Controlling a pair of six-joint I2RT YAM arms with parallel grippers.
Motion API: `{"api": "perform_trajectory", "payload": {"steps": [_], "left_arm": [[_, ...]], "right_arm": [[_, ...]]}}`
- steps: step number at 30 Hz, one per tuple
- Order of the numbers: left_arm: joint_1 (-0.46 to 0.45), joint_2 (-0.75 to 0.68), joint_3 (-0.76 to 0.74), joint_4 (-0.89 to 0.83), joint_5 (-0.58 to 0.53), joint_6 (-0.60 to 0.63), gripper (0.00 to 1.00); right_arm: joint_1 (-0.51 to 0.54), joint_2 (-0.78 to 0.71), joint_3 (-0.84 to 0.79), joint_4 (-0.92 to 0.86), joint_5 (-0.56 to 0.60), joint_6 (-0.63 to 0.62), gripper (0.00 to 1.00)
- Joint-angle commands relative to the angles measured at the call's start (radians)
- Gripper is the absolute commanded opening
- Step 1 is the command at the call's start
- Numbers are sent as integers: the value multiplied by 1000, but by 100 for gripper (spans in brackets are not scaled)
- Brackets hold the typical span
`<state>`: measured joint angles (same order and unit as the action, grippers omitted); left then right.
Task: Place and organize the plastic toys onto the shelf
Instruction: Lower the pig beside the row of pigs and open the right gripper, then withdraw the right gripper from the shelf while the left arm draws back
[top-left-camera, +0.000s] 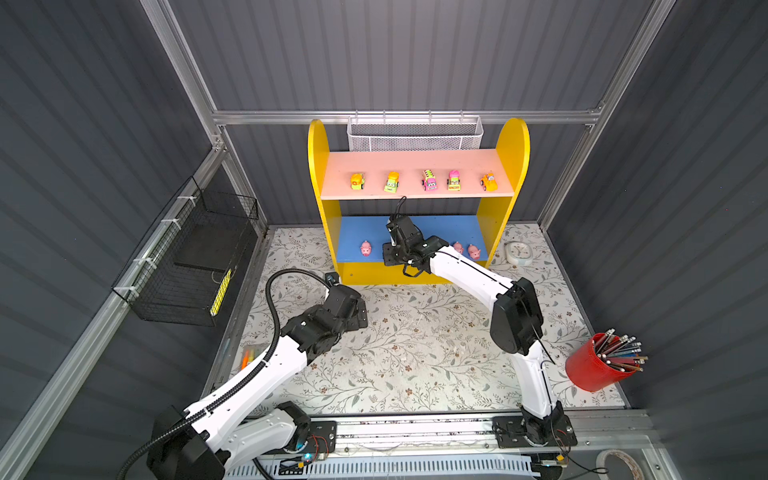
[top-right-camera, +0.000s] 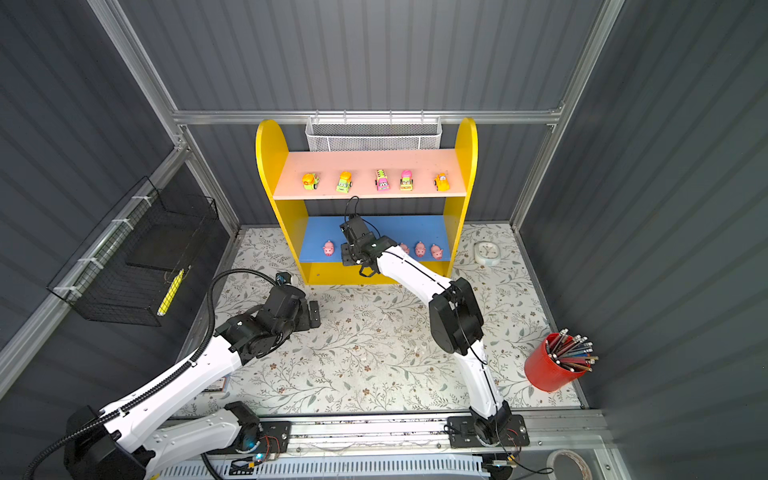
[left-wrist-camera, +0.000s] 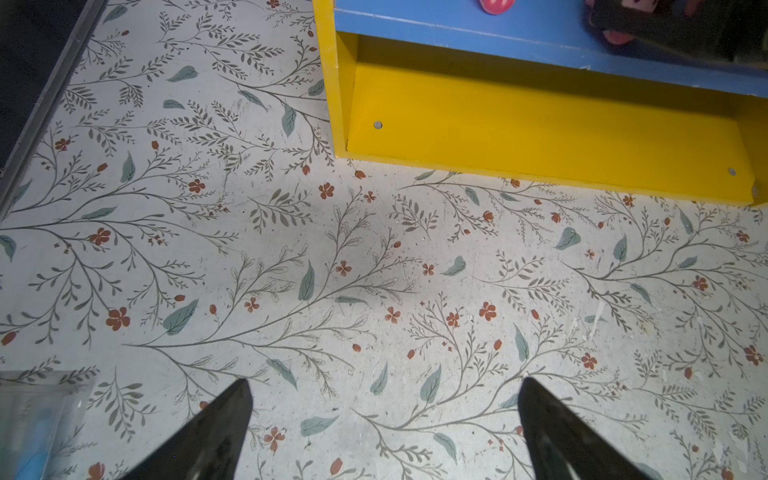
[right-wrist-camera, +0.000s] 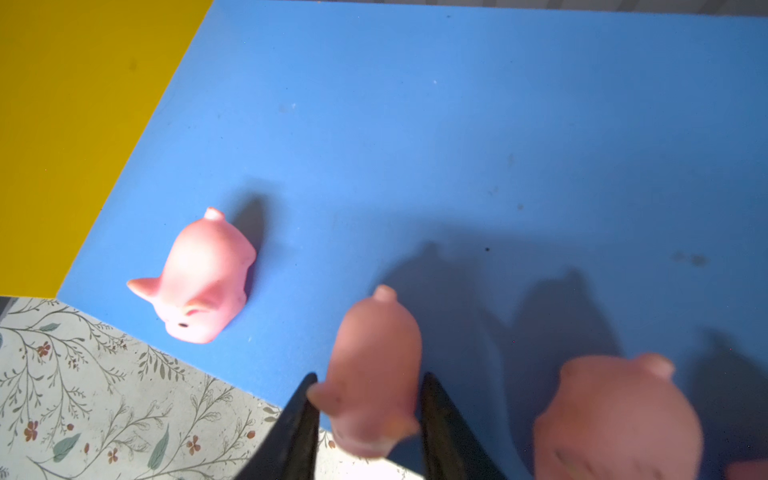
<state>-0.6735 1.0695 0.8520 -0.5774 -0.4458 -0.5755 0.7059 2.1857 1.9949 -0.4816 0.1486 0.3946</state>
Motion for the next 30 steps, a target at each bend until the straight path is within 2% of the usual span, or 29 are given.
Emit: {"api": "perform_trajectory", "payload": {"steps": [1,9,16,25,30], "left_arm": [[-2,-12,-3,10,-14,20,100],[-1,-19,1,4,-26,22,100],[-1,-34,7,-9,-33,18,100],[-1,-86,8,-49,-61,9,100],[-1,-127,-5,-50,-93,46,100]], "right_arm": [[-5,17,31,-17,1,-2,45],[-3,-7,28,-23,-12,-5,58],[13,-106,-87,24,-27,0,65],[49,-283,-282,75,-31,13,75],[82,-468,-507,158,-65,27,85]]}}
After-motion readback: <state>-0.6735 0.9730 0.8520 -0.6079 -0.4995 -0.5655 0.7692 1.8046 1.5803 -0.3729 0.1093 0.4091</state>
